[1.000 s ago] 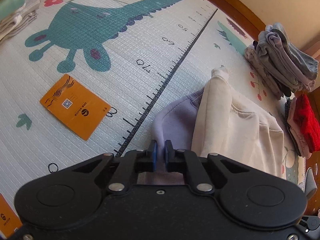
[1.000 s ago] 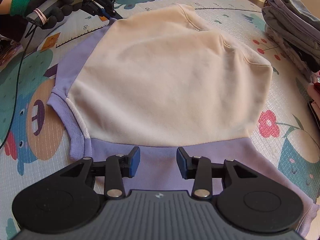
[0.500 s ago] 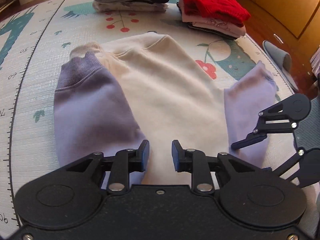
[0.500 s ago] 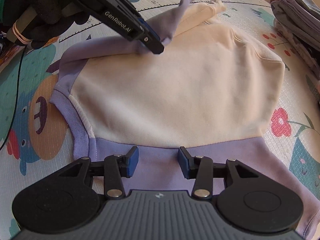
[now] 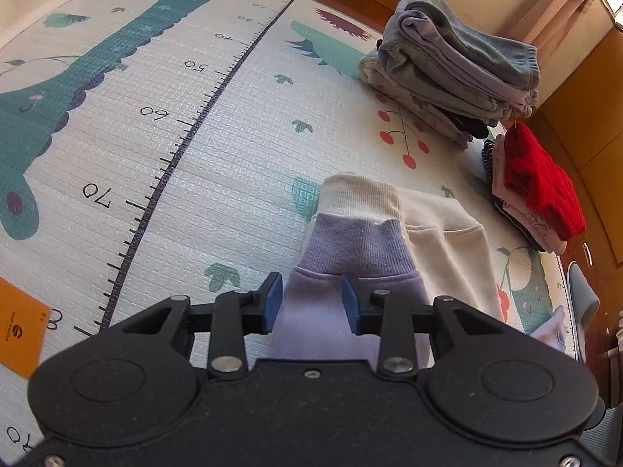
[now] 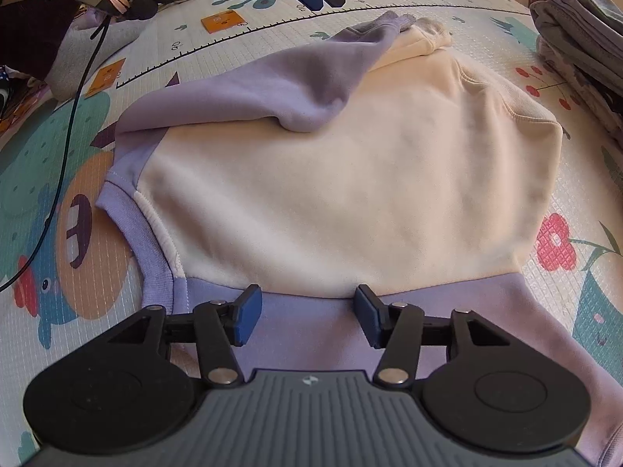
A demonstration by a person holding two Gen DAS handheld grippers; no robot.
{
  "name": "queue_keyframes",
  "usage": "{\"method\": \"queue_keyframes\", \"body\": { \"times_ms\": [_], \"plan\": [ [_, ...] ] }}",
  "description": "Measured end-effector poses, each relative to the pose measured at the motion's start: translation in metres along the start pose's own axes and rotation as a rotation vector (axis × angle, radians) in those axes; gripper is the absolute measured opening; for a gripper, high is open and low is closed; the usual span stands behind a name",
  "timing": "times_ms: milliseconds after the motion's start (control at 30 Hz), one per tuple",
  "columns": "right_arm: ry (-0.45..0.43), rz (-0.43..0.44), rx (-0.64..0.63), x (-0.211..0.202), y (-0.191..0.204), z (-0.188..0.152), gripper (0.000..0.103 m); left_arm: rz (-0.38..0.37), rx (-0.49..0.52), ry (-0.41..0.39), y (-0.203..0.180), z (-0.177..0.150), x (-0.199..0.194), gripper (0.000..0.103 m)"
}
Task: Fold clothes
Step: 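Fold the held lavender sleeve across the cream body with the left tool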
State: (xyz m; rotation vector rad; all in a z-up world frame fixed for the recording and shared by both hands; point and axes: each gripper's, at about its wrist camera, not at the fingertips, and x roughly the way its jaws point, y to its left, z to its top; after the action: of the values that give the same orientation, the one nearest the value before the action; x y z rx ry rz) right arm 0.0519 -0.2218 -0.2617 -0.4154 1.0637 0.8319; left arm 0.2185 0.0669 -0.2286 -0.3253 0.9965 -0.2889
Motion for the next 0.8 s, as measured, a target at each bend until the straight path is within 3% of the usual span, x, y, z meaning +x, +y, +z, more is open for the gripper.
{"method": "queue_keyframes", "body": {
  "times_ms": [167, 367, 433, 467, 533, 800],
  "plan": [
    [-0.005, 0.015, 0.007, 0.001, -0.003, 0.001, 0.058, -0.039, -0.011, 0.035, 0.014, 0.013, 0.027, 0.039],
    [-0.006, 0.029, 0.005, 0.004, 0.000, 0.001, 0.068, -0.198, -0.074, 0.084, 0.029, 0.020, 0.047, 0.039],
    [-0.008, 0.037, 0.015, 0.004, -0.002, 0.001, 0.070, -0.243, -0.085, 0.082, 0.030, 0.019, 0.046, 0.034],
    [-0.007, 0.042, 0.016, 0.004, -0.002, 0.001, 0.072, -0.244, -0.069, 0.073, 0.027, 0.019, 0.043, 0.032],
    [-0.006, 0.051, 0.019, 0.004, -0.002, 0.001, 0.074, -0.234, -0.025, 0.054, 0.020, 0.018, 0.034, 0.010],
    [0.022, 0.086, 0.087, 0.005, -0.010, 0.011, 0.079, -0.173, 0.057, -0.045, -0.005, 0.014, -0.009, 0.001]
  ]
}}
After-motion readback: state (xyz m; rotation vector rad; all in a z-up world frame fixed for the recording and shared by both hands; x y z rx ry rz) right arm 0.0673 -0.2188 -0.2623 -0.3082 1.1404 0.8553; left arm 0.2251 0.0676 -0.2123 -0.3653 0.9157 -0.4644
